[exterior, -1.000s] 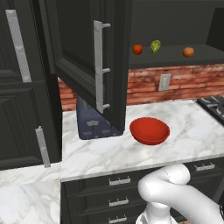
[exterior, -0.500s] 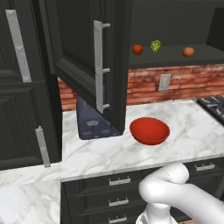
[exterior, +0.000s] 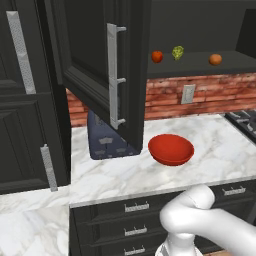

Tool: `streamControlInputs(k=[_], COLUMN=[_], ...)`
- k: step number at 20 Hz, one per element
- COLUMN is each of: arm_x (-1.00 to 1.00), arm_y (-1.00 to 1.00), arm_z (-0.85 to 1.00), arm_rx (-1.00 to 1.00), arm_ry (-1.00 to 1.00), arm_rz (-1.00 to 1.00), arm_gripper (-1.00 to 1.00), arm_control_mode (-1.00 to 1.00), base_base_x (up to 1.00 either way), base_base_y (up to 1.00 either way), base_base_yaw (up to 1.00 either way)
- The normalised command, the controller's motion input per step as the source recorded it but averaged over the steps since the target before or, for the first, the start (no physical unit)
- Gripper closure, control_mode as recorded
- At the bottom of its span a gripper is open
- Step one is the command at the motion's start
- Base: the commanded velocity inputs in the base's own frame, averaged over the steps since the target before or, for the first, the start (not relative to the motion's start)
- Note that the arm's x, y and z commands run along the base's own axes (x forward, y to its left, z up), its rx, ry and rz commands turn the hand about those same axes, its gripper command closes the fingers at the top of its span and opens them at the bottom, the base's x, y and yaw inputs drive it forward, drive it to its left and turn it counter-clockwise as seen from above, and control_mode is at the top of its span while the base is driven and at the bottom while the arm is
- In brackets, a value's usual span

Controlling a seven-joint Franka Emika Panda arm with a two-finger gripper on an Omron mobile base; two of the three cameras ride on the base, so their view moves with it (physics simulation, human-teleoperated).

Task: Open the cabinet. Pick the apple and tangerine from the cabinet and place them into the bowl. Then close the cabinet.

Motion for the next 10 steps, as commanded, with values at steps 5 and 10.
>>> streamControlInputs(k=[5, 10], arm_x=[0.18, 0.07], arm_y=[-0.14, -0.33], arm_z=[-0.15, -0.01], arm_rx=[0.00, 0.00], arm_ry=[0.00, 0.00], arm_rz=[0.22, 0.12], arm_gripper=[-1.00, -1.00], arm_control_mode=[-1.00, -1.00], base_base_x=[0.00, 0.00], base_base_y=[0.00, 0.00], base_base_yaw=[0.00, 0.00])
